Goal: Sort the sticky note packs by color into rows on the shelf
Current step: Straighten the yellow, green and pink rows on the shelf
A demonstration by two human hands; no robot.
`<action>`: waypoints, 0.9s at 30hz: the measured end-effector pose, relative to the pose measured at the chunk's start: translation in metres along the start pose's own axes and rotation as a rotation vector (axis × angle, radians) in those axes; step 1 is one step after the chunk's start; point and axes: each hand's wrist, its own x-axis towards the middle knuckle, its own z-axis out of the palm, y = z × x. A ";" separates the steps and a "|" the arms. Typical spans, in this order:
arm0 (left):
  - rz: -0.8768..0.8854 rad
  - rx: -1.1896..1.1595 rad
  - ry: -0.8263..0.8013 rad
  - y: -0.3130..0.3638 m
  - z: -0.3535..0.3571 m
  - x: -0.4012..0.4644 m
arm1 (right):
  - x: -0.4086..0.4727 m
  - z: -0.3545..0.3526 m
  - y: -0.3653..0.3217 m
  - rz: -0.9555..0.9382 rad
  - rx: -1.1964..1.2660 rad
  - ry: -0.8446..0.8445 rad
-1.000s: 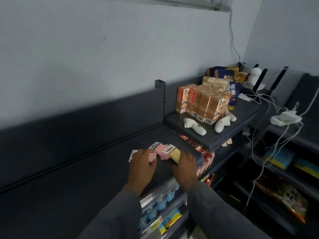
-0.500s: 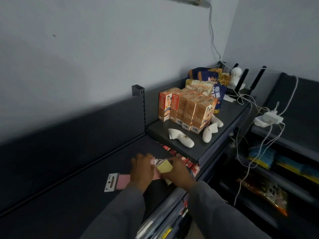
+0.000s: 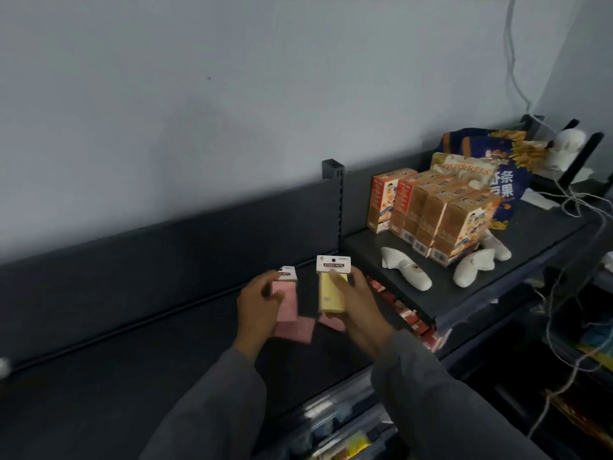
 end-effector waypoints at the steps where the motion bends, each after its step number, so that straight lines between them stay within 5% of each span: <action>1: 0.005 -0.010 0.030 -0.002 -0.017 -0.004 | -0.002 0.014 0.003 -0.010 0.021 -0.017; 9: 0.022 0.009 0.229 -0.029 -0.172 -0.070 | -0.044 0.155 0.070 -0.069 -0.111 -0.221; 18: -0.101 -0.092 0.510 -0.074 -0.345 -0.181 | -0.147 0.318 0.156 0.081 -0.204 -0.494; 23: -0.115 -0.096 0.507 -0.105 -0.429 -0.228 | -0.207 0.396 0.202 0.091 -0.235 -0.472; 27: -0.151 0.050 0.341 -0.142 -0.470 -0.241 | -0.237 0.435 0.222 0.058 -0.246 -0.314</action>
